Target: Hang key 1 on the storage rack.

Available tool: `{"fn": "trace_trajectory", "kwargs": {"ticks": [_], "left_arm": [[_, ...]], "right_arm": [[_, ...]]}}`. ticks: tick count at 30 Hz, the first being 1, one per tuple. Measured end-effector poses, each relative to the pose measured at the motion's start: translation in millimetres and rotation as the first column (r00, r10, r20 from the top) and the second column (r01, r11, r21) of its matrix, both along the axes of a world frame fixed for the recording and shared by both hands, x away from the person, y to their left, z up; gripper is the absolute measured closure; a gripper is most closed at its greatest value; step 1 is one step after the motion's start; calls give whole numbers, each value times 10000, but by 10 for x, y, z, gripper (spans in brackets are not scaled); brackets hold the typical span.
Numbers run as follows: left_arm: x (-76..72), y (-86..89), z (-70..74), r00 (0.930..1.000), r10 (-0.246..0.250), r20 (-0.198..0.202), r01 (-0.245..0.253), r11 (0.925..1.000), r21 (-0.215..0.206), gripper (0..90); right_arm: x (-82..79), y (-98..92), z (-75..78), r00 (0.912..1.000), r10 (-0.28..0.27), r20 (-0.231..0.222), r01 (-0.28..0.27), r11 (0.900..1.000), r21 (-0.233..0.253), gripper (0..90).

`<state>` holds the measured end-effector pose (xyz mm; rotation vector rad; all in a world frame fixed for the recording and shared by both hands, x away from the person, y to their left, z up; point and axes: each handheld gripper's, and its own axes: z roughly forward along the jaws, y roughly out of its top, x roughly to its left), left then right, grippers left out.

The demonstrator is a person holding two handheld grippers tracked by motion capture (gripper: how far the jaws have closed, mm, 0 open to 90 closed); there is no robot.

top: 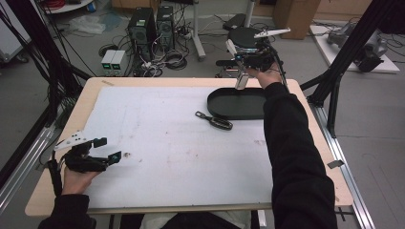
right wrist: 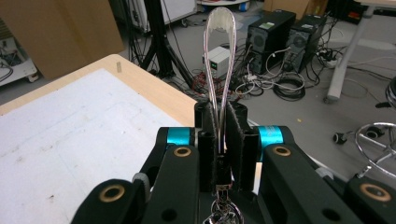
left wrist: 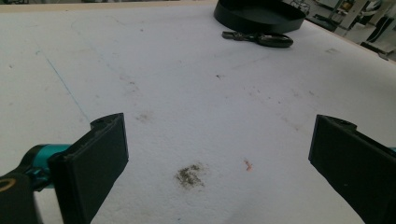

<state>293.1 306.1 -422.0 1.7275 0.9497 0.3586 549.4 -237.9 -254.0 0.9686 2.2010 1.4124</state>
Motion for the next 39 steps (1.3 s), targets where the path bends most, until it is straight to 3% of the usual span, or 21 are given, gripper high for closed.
{"fn": "trace_trajectory", "kwargs": {"ticks": [1, 8, 15, 28, 36, 39], "left_arm": [[-3, 0, 0, 10000, -20, -8, 20, 10000, 18, 52], [-15, 9, -2, 10000, 34, -40, -34, 10000, 25, 52], [-12, 3, -4, 10000, 6, -60, -5, 10000, 83, 52], [4, 4, -15, 10000, 19, -94, -18, 10000, 91, 52], [5, 7, -16, 10000, 12, -92, -11, 9999, 131, 52], [-2, 11, -12, 10000, 43, -66, -43, 9999, 107, 52]], "right_arm": [[39, 1, -1, 9998, -31, 190, 30, 10000, 82, 836], [133, -59, -73, 9992, -365, 142, 362, 9991, 198, 835], [212, -128, -128, 9960, -891, 68, 886, 9942, 611, 835], [276, -2, -186, 9917, -1150, 583, 1093, 9897, 923, 835], [313, 17, -222, 9869, -1491, 618, 1427, 9849, 980, 833], [296, 6, -216, 9902, -1362, 293, 1329, 9865, 956, 745]]}}
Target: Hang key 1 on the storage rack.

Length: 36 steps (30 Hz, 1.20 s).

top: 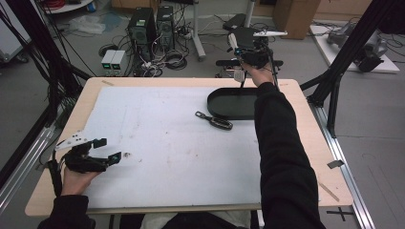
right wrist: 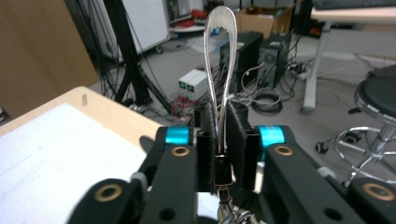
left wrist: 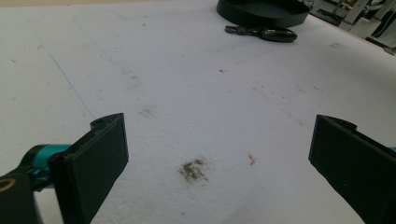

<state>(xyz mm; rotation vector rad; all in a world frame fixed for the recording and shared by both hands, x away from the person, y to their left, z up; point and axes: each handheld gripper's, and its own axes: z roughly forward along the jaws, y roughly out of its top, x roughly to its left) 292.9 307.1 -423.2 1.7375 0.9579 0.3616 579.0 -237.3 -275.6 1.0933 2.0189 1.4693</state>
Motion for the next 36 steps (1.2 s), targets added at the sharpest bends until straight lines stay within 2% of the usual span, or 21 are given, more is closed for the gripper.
{"fn": "trace_trajectory", "kwargs": {"ticks": [2, 6, 7, 8, 9, 10, 11, 12, 16, 17, 26, 29, 31, 36], "left_arm": [[-2, 2, 3, 10000, 51, 43, -51, 10000, -5, 52], [-3, 5, 7, 9999, 78, 111, -78, 10000, -18, 52], [-3, 3, 7, 9999, 83, 122, -83, 10000, -6, 52], [-3, 1, 7, 9999, 62, 124, -62, 10000, -19, 52], [-4, -2, 7, 9999, 59, 129, -59, 10000, -10, 52], [-3, -7, 5, 9999, 61, 139, -61, 10000, -25, 52], [-3, -8, 6, 9999, 53, 149, -53, 10000, -22, 52], [-2, -9, 6, 9999, 51, 155, -51, 10000, -33, 52], [0, -9, 14, 9997, 73, 235, -73, 10000, -7, 52], [1, -11, 14, 9996, 100, 256, -99, 9999, -21, 52], [70, -62, 29, 9988, 116, 480, -109, 9998, -150, 51], [97, -77, 39, 9987, 78, 512, -70, 9999, -153, 52], [109, -81, 42, 9983, 119, 569, -110, 9998, -162, 52], [136, -94, 64, 9982, 147, 586, -142, 9999, -87, 52]], "right_arm": [[-23, -21, 24, 9997, 158, -162, -156, 9998, 144, 577], [-73, -25, 71, 9990, 114, -425, -111, 9999, 91, 326], [-93, -20, 75, 9973, 108, -722, -111, 9999, -37, 186], [-93, -20, 75, 9973, 108, -722, -111, 9999, -37, 186], [-109, -10, 76, 9961, 103, -874, -124, 9997, -225, 107], [-131, 1, 77, 9956, 8, -934, -52, 9989, -475, 65], [-149, 6, 74, 9962, -12, -869, -42, 9981, -620, 11], [-172, 12, 78, 9945, -44, -1045, -24, 9979, -646, 7], [-236, 27, 110, 9943, 129, -1063, -222, 9960, -866, 6], [-273, 48, 141, 9956, 211, -915, -302, 9946, -994, 7], [-429, 117, 278, 9947, 619, -822, -709, 9912, -1114, 7], [-458, 102, 332, 9945, 639, -828, -725, 9918, -1053, 7], [-464, 86, 366, 9958, 642, -655, -713, 9909, -1138, 7], [-471, 94, 474, 9954, 659, -693, -745, 9888, -1297, 7]]}}
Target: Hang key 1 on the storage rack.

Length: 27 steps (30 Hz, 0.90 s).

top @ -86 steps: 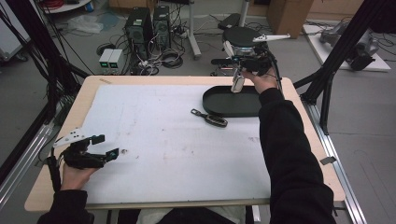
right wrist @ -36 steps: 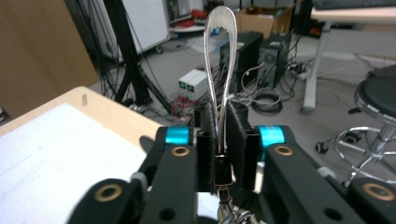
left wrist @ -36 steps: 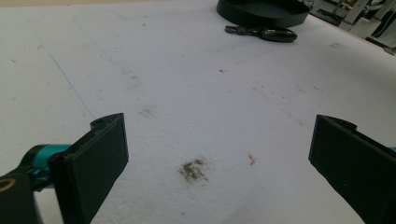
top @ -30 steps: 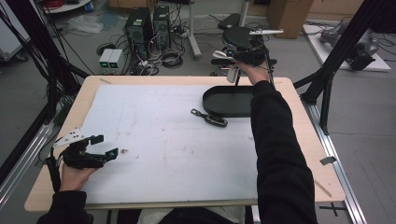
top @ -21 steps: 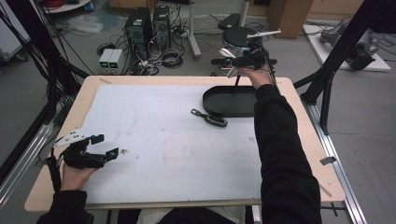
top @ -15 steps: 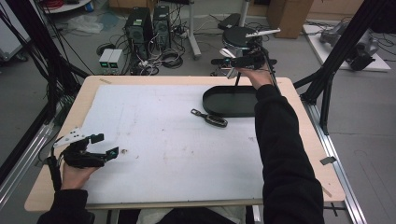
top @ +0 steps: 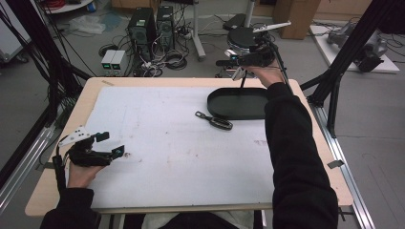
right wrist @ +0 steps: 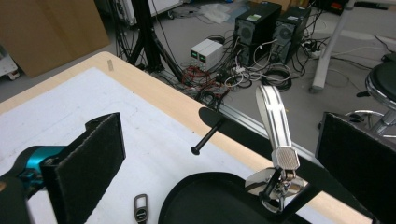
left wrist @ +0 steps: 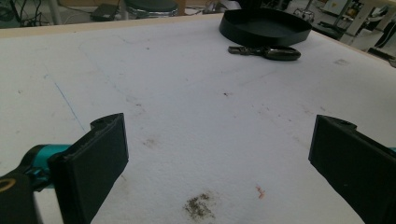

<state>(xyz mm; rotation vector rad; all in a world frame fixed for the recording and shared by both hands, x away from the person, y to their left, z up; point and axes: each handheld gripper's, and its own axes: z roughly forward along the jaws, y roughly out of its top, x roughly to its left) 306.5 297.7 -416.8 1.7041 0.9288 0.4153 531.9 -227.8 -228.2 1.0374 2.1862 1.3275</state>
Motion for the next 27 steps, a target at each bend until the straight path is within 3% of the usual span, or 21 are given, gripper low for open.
{"fn": "trace_trajectory", "kwargs": {"ticks": [5, 16, 17, 23, 27], "left_arm": [[13, -26, 14, 10000, -86, 22, 86, 9998, 162, 52], [10, -63, 12, 9999, -161, 2, 161, 9994, 299, 52], [11, -66, 10, 9999, -156, 2, 156, 9994, 307, 52], [16, -63, 7, 9999, -171, 3, 171, 9994, 306, 52], [14, -60, 8, 9998, -174, -11, 174, 9992, 356, 52]], "right_arm": [[-11, 55, 67, 9998, 215, 48, -214, 9997, -83, 8], [-15, 324, -26, 9960, 827, -337, -848, 9942, -658, 8], [-14, 398, -66, 9937, 1011, -487, -1052, 9902, -922, 8], [-14, 575, -196, 9850, 1453, -936, -1574, 9778, -1384, 7], [-11, 717, -309, 9759, 1799, -1238, -2018, 9596, -1963, 7]]}}
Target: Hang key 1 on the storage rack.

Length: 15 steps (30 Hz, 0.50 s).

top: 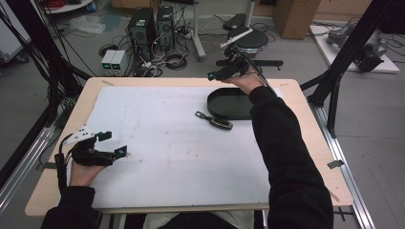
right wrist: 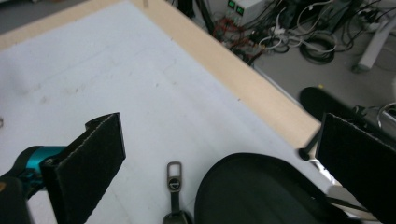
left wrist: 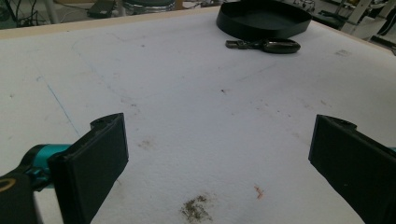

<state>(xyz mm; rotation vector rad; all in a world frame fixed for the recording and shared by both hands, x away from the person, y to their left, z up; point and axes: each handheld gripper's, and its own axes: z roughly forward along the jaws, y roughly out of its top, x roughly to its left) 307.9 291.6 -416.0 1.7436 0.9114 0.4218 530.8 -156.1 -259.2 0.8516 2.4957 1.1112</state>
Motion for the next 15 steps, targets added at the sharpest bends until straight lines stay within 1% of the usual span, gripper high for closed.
{"fn": "trace_trajectory", "kwargs": {"ticks": [3, 5, 7, 8, 9, 10, 12, 13, 15], "left_arm": [[-3, 0, 0, 10000, 22, 9, -22, 10000, -17, 52], [-4, 1, 0, 10000, 23, 14, -23, 10000, -5, 52], [-6, 2, 1, 10000, 15, 17, -15, 10000, 47, 52], [-8, 1, 1, 10000, 15, 27, -15, 10000, 33, 52], [-10, 1, 2, 10000, 3, 18, -3, 10000, 36, 52], [-10, 1, 1, 10000, -12, 12, 12, 10000, 36, 52], [-7, 0, -1, 10000, -28, 4, 28, 10000, 25, 52], [-5, -2, -4, 10000, -39, 2, 39, 10000, -2, 52], [4, -5, -9, 10000, -81, -9, 81, 10000, 12, 52]], "right_arm": [[-16, 114, -85, 9990, 267, -349, -277, 9992, -303, 7], [-27, 190, -148, 9970, 455, -621, -493, 9969, -613, 8], [-35, 255, -226, 9949, 625, -786, -696, 9934, -908, 8], [-47, 274, -267, 9944, 650, -833, -725, 9932, -914, 9], [-66, 275, -366, 9930, 697, -958, -771, 9941, -763, 11], [-66, 275, -366, 9930, 697, -958, -771, 9941, -763, 11], [-91, 255, -497, 9910, 677, -1157, -761, 9947, -693, 11], [-108, 247, -539, 9910, 644, -1174, -724, 9953, -646, 11], [-147, 216, -636, 9879, 668, -1403, -774, 9944, -714, 11]]}}
